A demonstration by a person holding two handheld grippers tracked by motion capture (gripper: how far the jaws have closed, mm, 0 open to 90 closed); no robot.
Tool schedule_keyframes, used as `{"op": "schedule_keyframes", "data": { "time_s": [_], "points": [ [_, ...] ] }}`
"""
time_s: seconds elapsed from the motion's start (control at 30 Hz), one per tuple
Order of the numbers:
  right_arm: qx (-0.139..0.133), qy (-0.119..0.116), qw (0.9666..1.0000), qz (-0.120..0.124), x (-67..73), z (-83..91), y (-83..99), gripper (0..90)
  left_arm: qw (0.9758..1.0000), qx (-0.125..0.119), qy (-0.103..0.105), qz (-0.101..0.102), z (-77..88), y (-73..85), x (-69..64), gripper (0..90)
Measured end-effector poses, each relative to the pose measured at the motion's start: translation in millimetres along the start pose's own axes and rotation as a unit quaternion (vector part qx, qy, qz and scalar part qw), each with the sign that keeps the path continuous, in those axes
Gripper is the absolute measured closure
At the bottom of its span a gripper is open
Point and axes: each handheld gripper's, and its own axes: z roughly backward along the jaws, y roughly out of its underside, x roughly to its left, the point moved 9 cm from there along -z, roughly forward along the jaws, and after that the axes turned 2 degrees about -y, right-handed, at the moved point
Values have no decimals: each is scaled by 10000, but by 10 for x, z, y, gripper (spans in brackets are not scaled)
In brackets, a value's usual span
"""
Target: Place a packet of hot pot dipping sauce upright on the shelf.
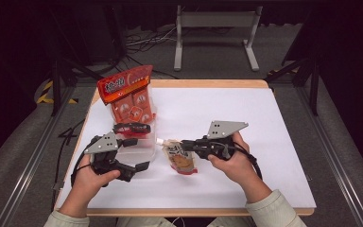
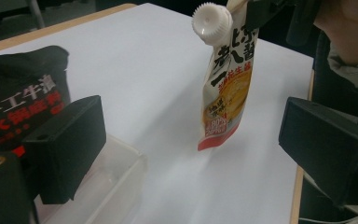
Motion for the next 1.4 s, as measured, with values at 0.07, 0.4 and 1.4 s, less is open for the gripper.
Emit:
{"op": "schedule_keyframes", "data": {
  "time_s": [0.07,0.4,1.4],
  "points": [
    [-43,-21,10000,-1,12,16,-19,889,10000,-1,3,-20,-9,-2,-6,81],
    [-477,-166,9987,59,104,84,-155,890,9991,-278,280,142,-195,-43,-147,92],
    [-804,-532,9953,123,384,-127,-175,890,9937,-526,967,-199,-376,-22,-348,652]
  ]
}}
